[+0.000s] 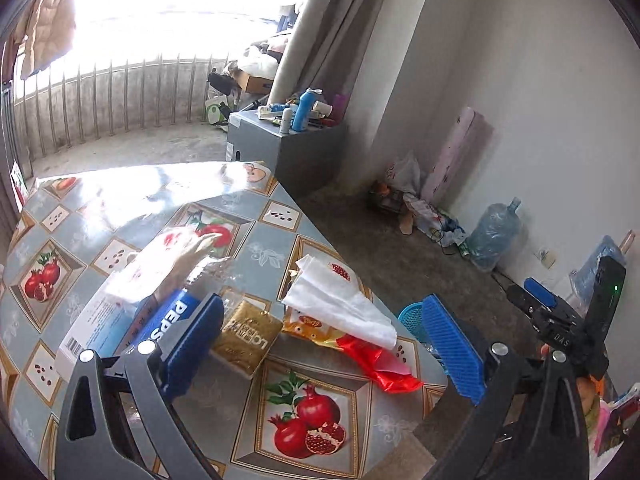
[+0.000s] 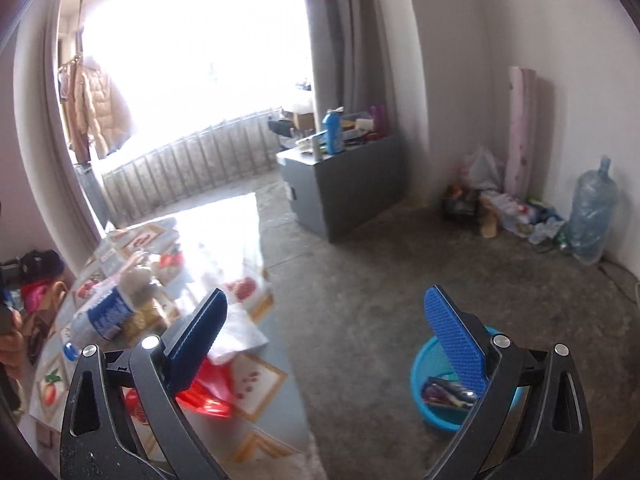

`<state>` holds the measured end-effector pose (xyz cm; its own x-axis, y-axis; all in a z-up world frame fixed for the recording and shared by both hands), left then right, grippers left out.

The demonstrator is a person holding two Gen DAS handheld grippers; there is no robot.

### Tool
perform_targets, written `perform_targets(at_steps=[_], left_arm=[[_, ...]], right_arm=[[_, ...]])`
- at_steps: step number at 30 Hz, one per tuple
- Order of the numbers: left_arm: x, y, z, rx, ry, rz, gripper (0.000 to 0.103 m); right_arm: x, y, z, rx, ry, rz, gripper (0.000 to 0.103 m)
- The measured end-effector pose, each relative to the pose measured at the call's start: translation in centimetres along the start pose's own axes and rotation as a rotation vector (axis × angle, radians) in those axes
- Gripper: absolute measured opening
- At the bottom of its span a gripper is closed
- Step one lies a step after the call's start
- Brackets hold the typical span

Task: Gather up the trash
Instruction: 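Grasp the red wrapper with the left tool while the right tool grasps the white tissue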

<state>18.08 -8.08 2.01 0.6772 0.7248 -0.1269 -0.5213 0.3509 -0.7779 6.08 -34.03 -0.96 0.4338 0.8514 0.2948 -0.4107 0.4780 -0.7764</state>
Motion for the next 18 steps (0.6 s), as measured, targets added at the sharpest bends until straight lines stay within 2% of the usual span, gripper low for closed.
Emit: perform_targets(at_steps=[5, 10, 13, 17, 18], left_arm=[[-0.7, 2.2, -2.0, 0.009, -0.012, -0.021, 0.097], [-2.8, 4.2, -5.4, 0.044, -0.046, -0.082, 0.097], [-3.5, 4.9, -7.8, 0.064, -0.031, -0.054, 0.097], [-3.4, 5.9, -10.5, 0.117, 0.000, -0.002, 0.083], [-3.4, 6.3, -11.2, 0.136, 0.014, 0.013, 0.074]], right_arm=[[2.7, 1.2, -1.6, 0.072, -0.051, 0.011, 0.094], [5.2, 3.0, -4.5, 0.177, -0.122, 0.027, 0.079], [6.3, 4.0, -6.8, 0.252, -0.156, 0.036, 0.073], [7.3, 5.3, -9.7, 0.345, -0.198, 0.041, 0.067], [7.4, 5.7, -10.4, 0.364, -0.198, 0.036, 0.064]])
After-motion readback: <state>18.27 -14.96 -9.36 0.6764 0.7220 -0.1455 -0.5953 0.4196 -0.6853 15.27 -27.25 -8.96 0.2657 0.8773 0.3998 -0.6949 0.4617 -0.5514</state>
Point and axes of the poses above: each gripper's, at about its wrist camera, not at the fingertips, and z roughly against the way its jaws point, x to its left, y to its underside, the point moved 6 cm from there along -z, roughly the way its jaws point, and after that the axes turned 10 degrees about -z, right-handed, at the moved point
